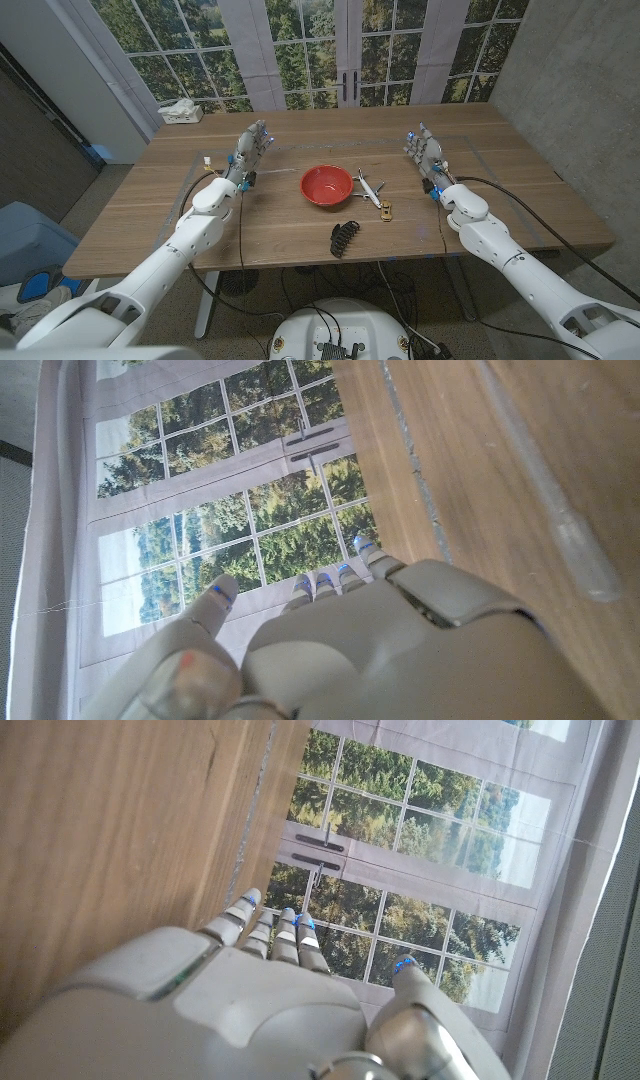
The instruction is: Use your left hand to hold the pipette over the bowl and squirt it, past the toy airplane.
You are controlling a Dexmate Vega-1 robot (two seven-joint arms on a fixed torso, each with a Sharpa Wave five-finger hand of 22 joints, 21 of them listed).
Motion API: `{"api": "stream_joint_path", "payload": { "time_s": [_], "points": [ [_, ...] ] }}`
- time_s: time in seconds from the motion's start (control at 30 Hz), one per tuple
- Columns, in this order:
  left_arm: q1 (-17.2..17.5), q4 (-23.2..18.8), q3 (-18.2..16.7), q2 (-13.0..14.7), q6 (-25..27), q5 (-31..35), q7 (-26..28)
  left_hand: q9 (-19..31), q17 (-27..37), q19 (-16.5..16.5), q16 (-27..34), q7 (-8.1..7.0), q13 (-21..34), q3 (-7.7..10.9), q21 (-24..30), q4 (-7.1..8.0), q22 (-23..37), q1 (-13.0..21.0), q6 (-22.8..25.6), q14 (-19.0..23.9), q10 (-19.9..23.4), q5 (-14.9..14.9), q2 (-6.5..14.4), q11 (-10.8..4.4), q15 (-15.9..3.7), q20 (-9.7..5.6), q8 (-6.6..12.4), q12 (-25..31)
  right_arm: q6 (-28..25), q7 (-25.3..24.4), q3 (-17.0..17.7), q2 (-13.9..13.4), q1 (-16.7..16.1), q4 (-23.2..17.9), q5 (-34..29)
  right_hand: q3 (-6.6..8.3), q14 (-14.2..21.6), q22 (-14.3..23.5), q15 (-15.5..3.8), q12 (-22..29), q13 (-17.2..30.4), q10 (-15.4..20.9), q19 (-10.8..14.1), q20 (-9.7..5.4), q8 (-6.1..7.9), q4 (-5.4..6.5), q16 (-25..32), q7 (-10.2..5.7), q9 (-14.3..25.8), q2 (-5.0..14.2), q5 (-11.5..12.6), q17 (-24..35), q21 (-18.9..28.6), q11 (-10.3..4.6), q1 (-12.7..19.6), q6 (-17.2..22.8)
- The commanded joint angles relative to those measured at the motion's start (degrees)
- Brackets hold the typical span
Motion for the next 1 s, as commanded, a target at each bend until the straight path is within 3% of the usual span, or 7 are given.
{"api": "stream_joint_path", "payload": {
  "time_s": [0.03,0.47,0.6,0.83,1.0],
  "points": [
    [-4.30,10.86,-0.06,-0.77,-4.67,0.43,-7.54,0.21,0.05,-0.49,0.42,-0.17,0.09,0.43,0.31,-0.03,0.10,0.11,-0.53,-1.81,-0.67,0.32,6.24,-0.14,-0.89,0.19,0.31,0.43,-0.37,-8.43,-1.98,0.89,-0.94,-4.69,-7.14,0.41,-0.46,0.09,-0.05,0.18,0.23,0.36,0.32,0.01,0.31,-0.16,0.15,0.11,0.13,1.39,0.35,-0.01,0.40,0.08,0.16,0.46],
    [-3.53,9.02,0.32,0.08,-6.43,4.10,-2.54,0.22,-0.28,1.47,1.07,-0.71,0.03,0.53,0.57,-1.16,0.07,0.63,1.39,1.20,1.68,0.37,5.20,-0.15,0.14,1.98,1.00,1.16,0.88,-9.04,-1.82,1.01,-1.10,-4.35,-7.98,0.64,-0.04,0.09,0.34,0.19,0.24,0.85,0.45,0.22,0.27,-0.60,0.00,0.11,0.14,1.23,0.36,-0.31,0.37,0.14,0.53,0.75],
    [-3.42,8.33,0.81,1.07,-6.06,5.91,-1.04,0.25,-0.48,2.52,1.18,-1.37,-0.02,0.14,0.60,-2.77,0.04,1.22,2.58,3.19,2.77,0.02,3.56,-0.28,0.33,2.80,1.15,1.27,0.76,-9.45,-1.80,0.93,-1.47,-4.66,-8.24,0.69,0.46,0.10,1.05,0.22,0.25,1.24,0.82,1.02,0.24,-0.94,0.05,0.09,0.15,1.05,0.31,-0.45,0.47,0.10,0.75,0.91],
    [-2.43,5.64,1.45,3.06,-4.65,10.40,4.69,0.26,-0.52,3.50,1.20,-2.84,-0.03,-0.50,0.24,-5.68,0.05,2.19,3.67,6.75,4.25,-0.97,1.50,-0.17,2.62,6.16,1.04,1.26,0.77,-9.55,-2.08,0.88,-1.69,-4.86,-8.76,0.71,1.09,0.12,1.60,0.22,0.27,1.64,1.11,1.85,0.34,-1.21,0.20,-0.14,0.17,1.03,0.23,-0.50,0.52,-0.01,0.87,1.46],
    [-1.82,3.98,1.90,4.26,-3.79,13.87,8.79,0.29,-0.48,3.84,1.08,-2.90,-0.01,-0.64,0.03,-7.17,0.06,2.75,5.32,7.73,5.54,-1.50,0.86,0.38,3.01,7.07,1.40,1.49,0.46,-10.19,-2.20,0.82,-1.91,-5.38,-9.40,0.74,1.38,0.13,1.72,0.24,0.28,1.92,1.30,1.94,0.35,-1.41,0.26,-0.20,0.18,1.04,0.19,-0.54,0.55,-0.05,0.99,1.68]
  ]
}}
